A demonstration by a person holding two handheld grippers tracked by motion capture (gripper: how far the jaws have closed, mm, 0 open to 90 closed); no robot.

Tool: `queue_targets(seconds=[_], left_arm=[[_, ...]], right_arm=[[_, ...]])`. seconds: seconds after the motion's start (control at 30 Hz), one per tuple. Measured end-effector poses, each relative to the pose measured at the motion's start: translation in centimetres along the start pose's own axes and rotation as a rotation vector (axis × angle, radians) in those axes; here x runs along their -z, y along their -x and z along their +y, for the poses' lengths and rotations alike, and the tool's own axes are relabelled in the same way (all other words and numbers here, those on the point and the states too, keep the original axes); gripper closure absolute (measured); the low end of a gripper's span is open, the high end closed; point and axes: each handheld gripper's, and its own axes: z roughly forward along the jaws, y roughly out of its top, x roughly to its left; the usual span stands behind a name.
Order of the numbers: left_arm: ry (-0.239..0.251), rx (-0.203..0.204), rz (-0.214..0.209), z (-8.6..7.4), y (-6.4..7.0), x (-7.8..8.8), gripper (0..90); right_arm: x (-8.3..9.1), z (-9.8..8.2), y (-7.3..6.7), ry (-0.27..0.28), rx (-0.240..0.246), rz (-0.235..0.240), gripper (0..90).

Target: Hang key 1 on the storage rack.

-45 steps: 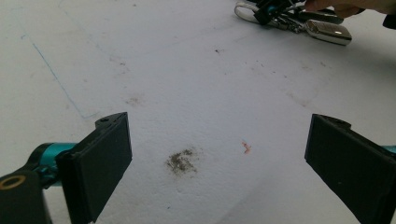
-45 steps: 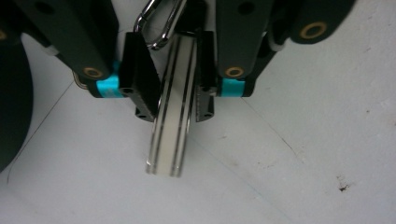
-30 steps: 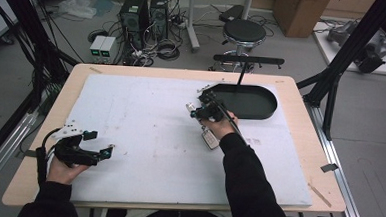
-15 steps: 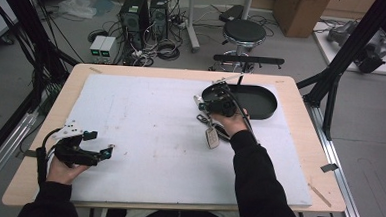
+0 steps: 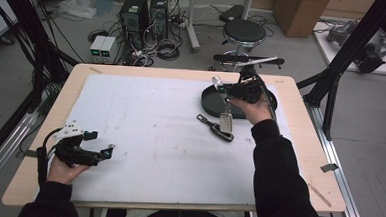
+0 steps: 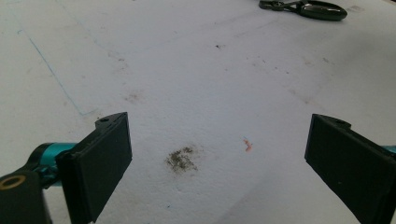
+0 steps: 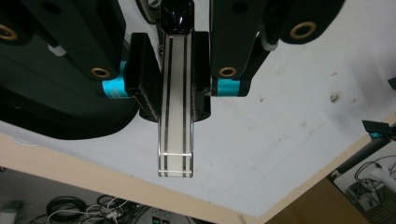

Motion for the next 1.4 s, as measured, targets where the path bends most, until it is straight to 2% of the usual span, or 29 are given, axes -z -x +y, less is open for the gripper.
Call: queue_targets(seconds=[0.07, 0.17, 0.27, 0.5, 0.57, 0.63, 0.73, 0.9, 1.0, 1.03, 1.17, 1.23, 1.4], left_arm=[[-0.001, 0.0, 0.001, 0.0, -0.1, 0.0, 7.8], [-0.004, 0.0, -0.003, 0.0, -0.1, -0.1, 7.8], [-0.004, 0.004, -0.004, 0.0, -0.1, -0.4, 7.7], [-0.005, 0.006, -0.011, 0.1, -0.3, -0.8, 7.8], [-0.004, 0.006, -0.012, 0.2, -0.4, -0.8, 7.8], [-0.003, 0.007, -0.016, 0.2, -0.3, -1.0, 7.8], [-0.01, 0.003, -0.017, 0.2, -0.3, -1.1, 7.7], [-0.008, 0.003, -0.019, 0.2, -0.4, -1.1, 7.7], [-0.007, 0.003, -0.019, 0.2, -0.4, -1.1, 7.8], [-0.008, 0.005, -0.018, 0.2, -0.4, -1.1, 7.8], [-0.007, 0.009, -0.019, 0.2, -0.5, -1.1, 7.8], [-0.006, 0.012, -0.017, 0.2, -0.6, -1.1, 7.8], [-0.01, 0.009, -0.018, 0.2, -0.6, -1.1, 7.8]], right_arm=[[0.3, 0.1, 0.2, 0.005, 0.001, 0.004, 75.2], [1.3, 0.7, 1.1, 0.018, 0.037, 0.027, 75.2], [2.1, 1.5, 2.0, 0.008, 0.058, 0.013, 75.3], [2.2, 2.1, 3.2, 0.002, 0.047, 0.003, 75.4], [1.8, 2.1, 3.7, -0.004, 0.022, -0.023, 75.6], [1.8, 2.2, 4.0, 0.014, 0.01, -0.022, 75.6], [1.8, 2.5, 4.2, 0.012, 0.005, -0.014, 75.6], [2.1, 4.3, 4.8, 0.018, 0.02, -0.041, 75.6], [2.2, 5.1, 5.1, 0.024, 0.012, -0.033, 75.6], [2.1, 5.8, 5.5, 0.014, 0.027, -0.046, 75.6], [2.2, 6.7, 6.0, 0.035, 0.026, -0.046, 75.5], [2.2, 7.3, 6.4, 0.035, 0.027, -0.082, 75.6], [2.5, 8.1, 7.4, 0.063, 0.001, -0.121, 75.5]])
